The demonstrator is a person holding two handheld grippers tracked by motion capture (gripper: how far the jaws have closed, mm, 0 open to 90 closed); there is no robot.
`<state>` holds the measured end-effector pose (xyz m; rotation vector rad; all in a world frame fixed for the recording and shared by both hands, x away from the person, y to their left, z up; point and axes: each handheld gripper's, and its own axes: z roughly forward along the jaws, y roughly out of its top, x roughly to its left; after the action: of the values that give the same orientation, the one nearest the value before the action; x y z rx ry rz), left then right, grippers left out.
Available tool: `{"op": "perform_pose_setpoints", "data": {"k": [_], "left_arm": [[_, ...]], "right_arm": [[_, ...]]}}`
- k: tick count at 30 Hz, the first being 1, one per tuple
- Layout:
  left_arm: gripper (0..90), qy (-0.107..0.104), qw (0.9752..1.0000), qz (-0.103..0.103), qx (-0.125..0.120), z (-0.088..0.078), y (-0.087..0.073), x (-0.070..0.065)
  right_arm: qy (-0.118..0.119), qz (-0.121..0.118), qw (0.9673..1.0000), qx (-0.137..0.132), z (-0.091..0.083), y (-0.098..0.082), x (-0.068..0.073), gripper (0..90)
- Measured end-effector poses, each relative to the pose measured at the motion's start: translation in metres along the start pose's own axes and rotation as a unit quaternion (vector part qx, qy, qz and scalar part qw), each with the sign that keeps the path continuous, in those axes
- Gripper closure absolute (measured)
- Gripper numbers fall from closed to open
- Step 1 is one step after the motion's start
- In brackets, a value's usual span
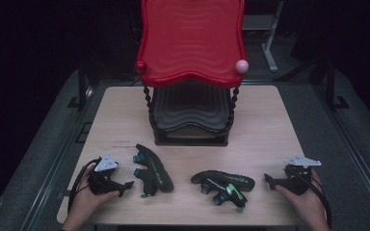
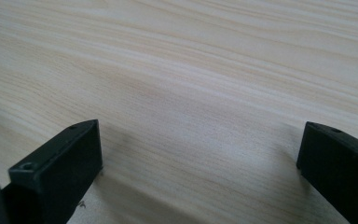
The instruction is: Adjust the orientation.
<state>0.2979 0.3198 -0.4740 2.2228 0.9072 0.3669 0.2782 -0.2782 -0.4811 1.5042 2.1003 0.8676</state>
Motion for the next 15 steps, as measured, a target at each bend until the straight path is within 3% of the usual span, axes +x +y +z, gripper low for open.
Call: {"op": "perform_pose_setpoints", "data": {"k": [3, 8, 11, 15], "left_arm": [[0.0, 0.007, 1.0, -0.006, 0.0, 0.0, 0.0, -0.003], [0.9, 0.001, 1.0, 0.001, -0.003, -0.002, -0.001, -0.002], [18.1, -0.008, 0.9999, 0.003, -0.008, -0.008, -0.001, 0.0], [31.9, -0.018, 0.9997, 0.001, -0.016, -0.015, -0.003, 0.001]], "right_arm": [[0.0, 0.0, 1.0, 0.0, 0.0, 0.0, 0.0, 0.0], [0.0, 0.0, 1.0, 0.0, 0.0, 0.0, 0.0, 0.0], [0.0, 0.0, 1.0, 0.0, 0.0, 0.0, 0.0, 0.0], [0.0, 0.0, 1.0, 0.0, 0.0, 0.0, 0.0, 0.0]]}}
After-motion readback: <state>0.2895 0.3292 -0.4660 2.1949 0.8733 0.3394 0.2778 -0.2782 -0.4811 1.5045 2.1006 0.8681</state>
